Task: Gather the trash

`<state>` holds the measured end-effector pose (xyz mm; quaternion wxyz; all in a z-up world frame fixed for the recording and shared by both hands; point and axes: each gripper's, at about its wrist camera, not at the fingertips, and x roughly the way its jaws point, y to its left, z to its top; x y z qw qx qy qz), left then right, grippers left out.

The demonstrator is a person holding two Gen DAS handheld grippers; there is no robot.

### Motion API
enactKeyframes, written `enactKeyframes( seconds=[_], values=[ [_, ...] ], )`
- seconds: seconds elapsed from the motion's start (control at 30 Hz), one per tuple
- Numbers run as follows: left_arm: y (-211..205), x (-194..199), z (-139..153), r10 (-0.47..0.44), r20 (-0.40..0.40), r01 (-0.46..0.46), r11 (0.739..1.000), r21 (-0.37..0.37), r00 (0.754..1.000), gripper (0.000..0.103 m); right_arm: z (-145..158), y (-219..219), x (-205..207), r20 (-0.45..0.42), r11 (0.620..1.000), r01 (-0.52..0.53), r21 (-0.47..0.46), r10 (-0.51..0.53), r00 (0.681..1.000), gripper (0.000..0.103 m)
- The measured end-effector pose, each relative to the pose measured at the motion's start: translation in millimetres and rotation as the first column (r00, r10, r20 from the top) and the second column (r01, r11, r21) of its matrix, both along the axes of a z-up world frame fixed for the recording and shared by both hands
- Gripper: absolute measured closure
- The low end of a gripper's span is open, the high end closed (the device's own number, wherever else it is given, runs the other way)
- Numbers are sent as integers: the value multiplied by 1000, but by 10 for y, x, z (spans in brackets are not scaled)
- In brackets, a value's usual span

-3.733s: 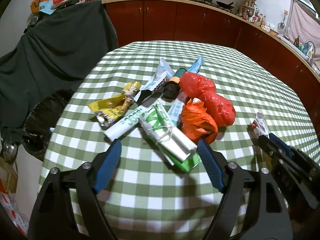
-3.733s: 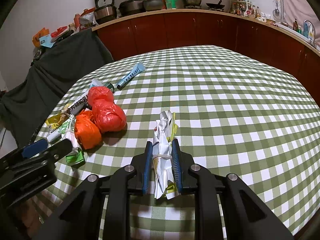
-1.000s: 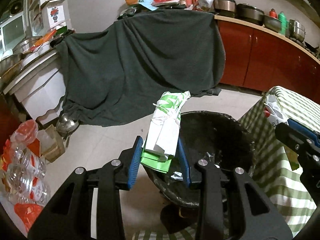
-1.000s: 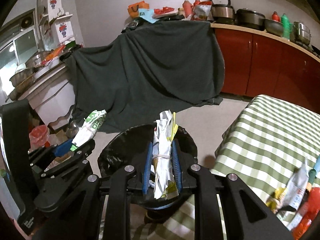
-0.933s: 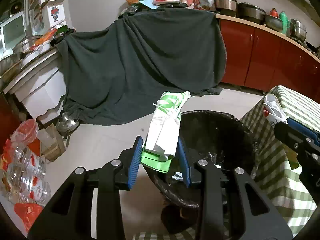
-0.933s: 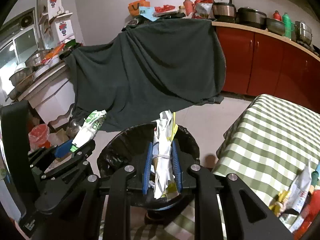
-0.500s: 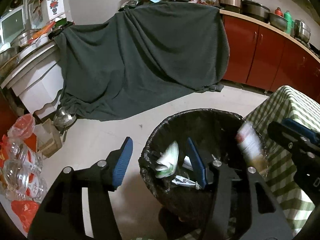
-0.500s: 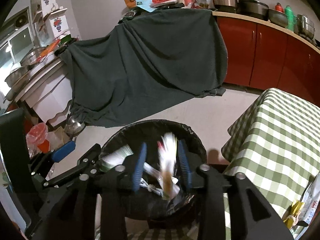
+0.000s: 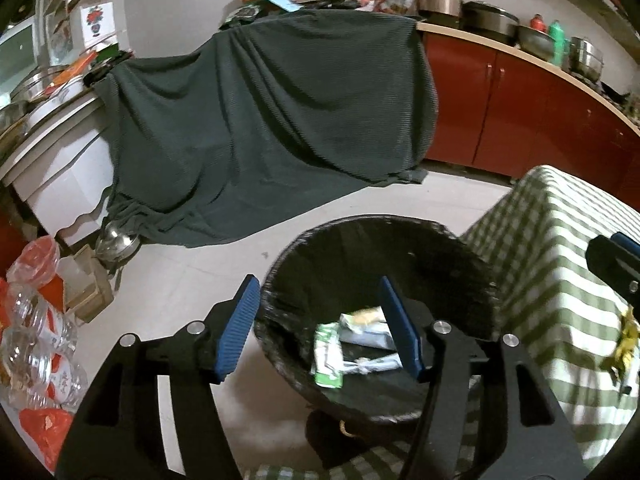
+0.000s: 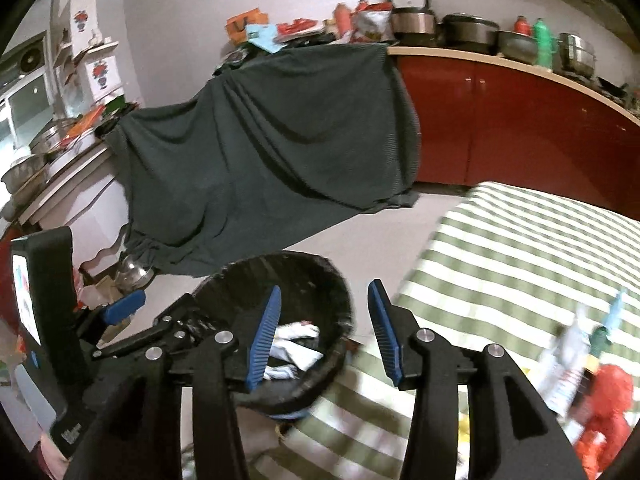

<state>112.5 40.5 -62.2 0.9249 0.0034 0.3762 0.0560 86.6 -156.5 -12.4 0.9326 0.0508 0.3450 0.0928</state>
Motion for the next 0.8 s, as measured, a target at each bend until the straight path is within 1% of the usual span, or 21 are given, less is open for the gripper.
enactKeyframes(
  seconds=[0.17,0.27,0.37,0.47,0.67,0.8],
  values=[
    [-233,-130,58,-62,2,62,998,-25,998,41,40,-352,-262,13,996,84,-20,-84,996,57],
    [-400,-224,79,-103,6,103,994,-27,995,41,35,-571,-432,15,990,136,-36,-135,991,57],
    [-573,-326,96,-147,3,147,989,-32,989,41,-1,-754,-602,10,982,181,-58,-180,984,57],
    [-691,-393,122,-171,5,171,985,-34,985,41,-74,-940,-761,-8,971,225,-81,-226,974,57],
    [-952,-537,155,-220,8,220,975,-21,975,41,-242,-1216,-1024,-44,954,286,-86,-290,956,57],
    [-1068,-608,154,-247,5,247,969,-11,969,41,-283,-1315,-1152,-46,951,300,-78,-304,952,57]
  ],
)
